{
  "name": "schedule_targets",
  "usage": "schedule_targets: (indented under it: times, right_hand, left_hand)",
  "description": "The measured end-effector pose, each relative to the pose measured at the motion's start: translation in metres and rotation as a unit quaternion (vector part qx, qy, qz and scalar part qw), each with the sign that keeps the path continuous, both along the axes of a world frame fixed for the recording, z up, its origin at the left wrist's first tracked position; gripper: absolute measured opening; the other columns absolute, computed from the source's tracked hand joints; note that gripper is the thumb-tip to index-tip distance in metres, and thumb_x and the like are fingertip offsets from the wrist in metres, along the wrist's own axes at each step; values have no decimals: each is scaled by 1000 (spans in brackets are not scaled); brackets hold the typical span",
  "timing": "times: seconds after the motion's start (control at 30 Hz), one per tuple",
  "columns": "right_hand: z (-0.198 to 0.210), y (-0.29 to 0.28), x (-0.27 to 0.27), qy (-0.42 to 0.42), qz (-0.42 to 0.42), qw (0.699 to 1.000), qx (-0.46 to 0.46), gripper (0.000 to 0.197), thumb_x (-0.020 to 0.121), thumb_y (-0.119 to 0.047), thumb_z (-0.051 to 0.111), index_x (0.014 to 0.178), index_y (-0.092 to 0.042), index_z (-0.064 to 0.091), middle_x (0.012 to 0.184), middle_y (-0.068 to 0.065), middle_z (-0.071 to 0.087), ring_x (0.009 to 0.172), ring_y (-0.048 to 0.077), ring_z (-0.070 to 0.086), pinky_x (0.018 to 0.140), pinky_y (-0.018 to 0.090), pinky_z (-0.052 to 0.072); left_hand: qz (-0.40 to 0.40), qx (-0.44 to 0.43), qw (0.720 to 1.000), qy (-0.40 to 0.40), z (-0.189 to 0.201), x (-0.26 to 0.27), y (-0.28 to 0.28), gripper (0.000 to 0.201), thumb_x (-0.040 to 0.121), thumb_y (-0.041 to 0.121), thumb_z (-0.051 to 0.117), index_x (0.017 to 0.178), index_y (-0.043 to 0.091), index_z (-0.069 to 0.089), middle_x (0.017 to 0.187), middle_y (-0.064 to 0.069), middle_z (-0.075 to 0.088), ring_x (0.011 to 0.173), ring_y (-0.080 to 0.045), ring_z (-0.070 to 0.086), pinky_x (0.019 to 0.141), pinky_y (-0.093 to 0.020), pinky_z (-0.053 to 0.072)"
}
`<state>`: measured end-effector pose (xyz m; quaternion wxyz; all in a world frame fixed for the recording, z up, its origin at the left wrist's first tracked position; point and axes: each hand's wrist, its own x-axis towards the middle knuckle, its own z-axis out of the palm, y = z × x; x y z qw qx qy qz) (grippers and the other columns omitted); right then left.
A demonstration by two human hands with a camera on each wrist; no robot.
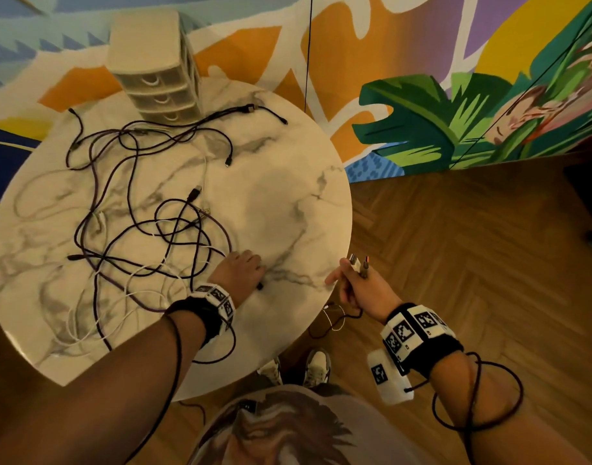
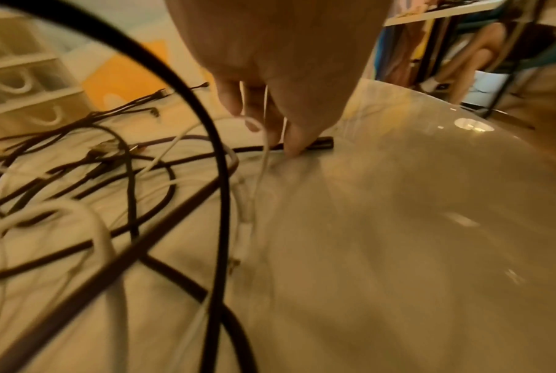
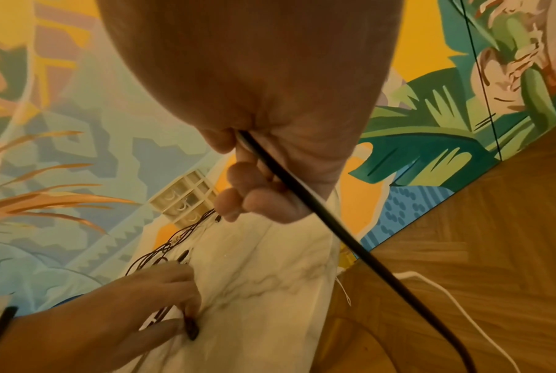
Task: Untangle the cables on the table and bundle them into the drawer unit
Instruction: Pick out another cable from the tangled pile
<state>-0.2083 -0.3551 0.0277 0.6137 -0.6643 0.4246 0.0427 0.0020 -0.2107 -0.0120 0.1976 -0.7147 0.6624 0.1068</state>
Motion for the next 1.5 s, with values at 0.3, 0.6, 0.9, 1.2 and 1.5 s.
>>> schedule_targets:
  times: [0.3, 0.6, 0.9, 1.2, 1.5]
  right_hand:
    - [-3, 18, 10, -89, -18, 996, -2, 30, 103, -14, 31, 112, -21, 59, 90, 2, 61, 49, 12, 39, 47, 27, 35]
    - [33, 26, 55, -114, 56, 991, 44, 22, 96, 9, 30, 92, 0, 49, 66, 5, 43, 39, -4, 42, 43, 9, 33]
    - [40, 29, 62, -150, 50, 986, 53, 45, 88, 21, 30, 74, -15, 54, 58, -10, 57, 45, -3, 46, 47, 11, 36]
    - [35, 32, 73, -206, -86, 974, 41, 44, 93, -36, 49, 63, -4, 56, 54, 4, 62, 55, 19, 59, 69, 41, 49]
    - [64, -10, 60, -363, -258, 889, 107, 67, 100, -45, 19, 43, -14, 36, 37, 1, 26, 36, 16, 25, 48, 27, 41]
  left_hand:
    - [251, -283, 886, 268, 38, -55, -23, 15, 89, 25, 55, 100, 15, 57, 100, 1, 55, 94, -21, 50, 82, -39, 41]
    - [252, -348, 792, 434, 84, -63, -26, 12, 89, 22, 56, 100, 22, 58, 89, 29, 46, 93, -10, 45, 85, -47, 44]
    - [233, -352, 805, 416, 91, -60, -22, 6, 85, 23, 60, 91, 24, 60, 86, 24, 48, 92, -7, 42, 84, -32, 37]
    - [484, -210, 537, 658, 61, -62, -14, 33, 90, 3, 52, 119, 20, 50, 107, -4, 60, 72, -13, 55, 54, -20, 42]
    - [433, -227, 798, 353, 3, 38, 26, 20, 90, 8, 58, 106, -2, 66, 108, -21, 64, 101, -31, 60, 79, -19, 34]
